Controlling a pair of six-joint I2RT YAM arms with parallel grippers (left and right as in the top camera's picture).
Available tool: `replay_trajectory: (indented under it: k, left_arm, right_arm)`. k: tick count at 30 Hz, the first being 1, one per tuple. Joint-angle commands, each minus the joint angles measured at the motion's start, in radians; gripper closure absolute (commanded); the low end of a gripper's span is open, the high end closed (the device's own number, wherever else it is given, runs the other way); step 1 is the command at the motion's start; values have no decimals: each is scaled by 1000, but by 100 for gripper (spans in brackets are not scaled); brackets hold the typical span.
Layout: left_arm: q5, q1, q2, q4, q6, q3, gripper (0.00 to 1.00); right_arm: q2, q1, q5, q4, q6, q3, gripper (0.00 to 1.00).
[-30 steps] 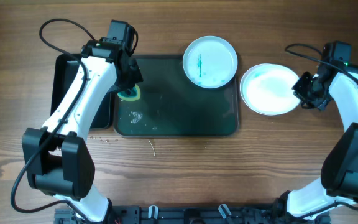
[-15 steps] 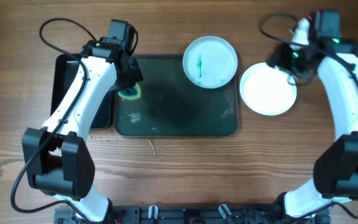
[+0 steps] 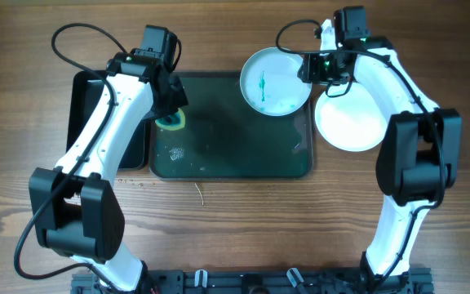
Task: Clean dirty plates on tray and stack at the side
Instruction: 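Reach the right gripper to the last plate's rim and pull it onto the tray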
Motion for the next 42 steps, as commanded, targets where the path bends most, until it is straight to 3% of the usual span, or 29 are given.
replay_trajectory:
  k: [1,5,19,32,42]
  left_arm:
    - [9,8,8,2,12,7,96]
    - [9,8,8,2,13,7,96]
    - [9,8,8,2,13,7,96]
    - [9,8,8,3,13,7,96]
    - [9,8,8,3,13,7,96]
  right_arm:
    - [17,-2,-4,41,-70,6,54]
    - [36,-2,4,68,-71,6,64]
    - [80,-1,56,71,-68,5,64]
    - [80,85,80,58,-87,5,71]
    - [80,117,125,-46,-61,5,94]
